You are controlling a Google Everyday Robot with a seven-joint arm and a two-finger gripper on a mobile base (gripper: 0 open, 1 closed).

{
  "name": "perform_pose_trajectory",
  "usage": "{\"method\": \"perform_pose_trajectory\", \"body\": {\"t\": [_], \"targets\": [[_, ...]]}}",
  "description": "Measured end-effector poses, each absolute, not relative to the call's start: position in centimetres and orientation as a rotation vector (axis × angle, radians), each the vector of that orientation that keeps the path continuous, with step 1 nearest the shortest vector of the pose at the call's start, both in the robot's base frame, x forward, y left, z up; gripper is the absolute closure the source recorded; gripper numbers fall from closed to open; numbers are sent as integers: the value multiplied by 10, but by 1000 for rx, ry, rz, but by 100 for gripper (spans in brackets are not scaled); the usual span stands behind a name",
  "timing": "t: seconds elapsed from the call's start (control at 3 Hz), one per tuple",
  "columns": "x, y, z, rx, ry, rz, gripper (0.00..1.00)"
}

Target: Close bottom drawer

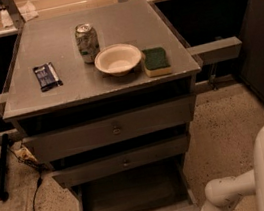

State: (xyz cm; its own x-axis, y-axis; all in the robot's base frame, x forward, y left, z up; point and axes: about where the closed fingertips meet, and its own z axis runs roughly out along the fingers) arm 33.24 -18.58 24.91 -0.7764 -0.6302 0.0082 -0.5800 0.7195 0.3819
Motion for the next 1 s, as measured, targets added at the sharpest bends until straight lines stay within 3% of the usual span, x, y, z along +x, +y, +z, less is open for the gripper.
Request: {"method": "perform_pose_trajectory", "body": {"t": [0.33,1.0], "targets": [[357,-191,234,945,-2844,-580,100],[344,-188,209,919,-2835,-528,100]]}}
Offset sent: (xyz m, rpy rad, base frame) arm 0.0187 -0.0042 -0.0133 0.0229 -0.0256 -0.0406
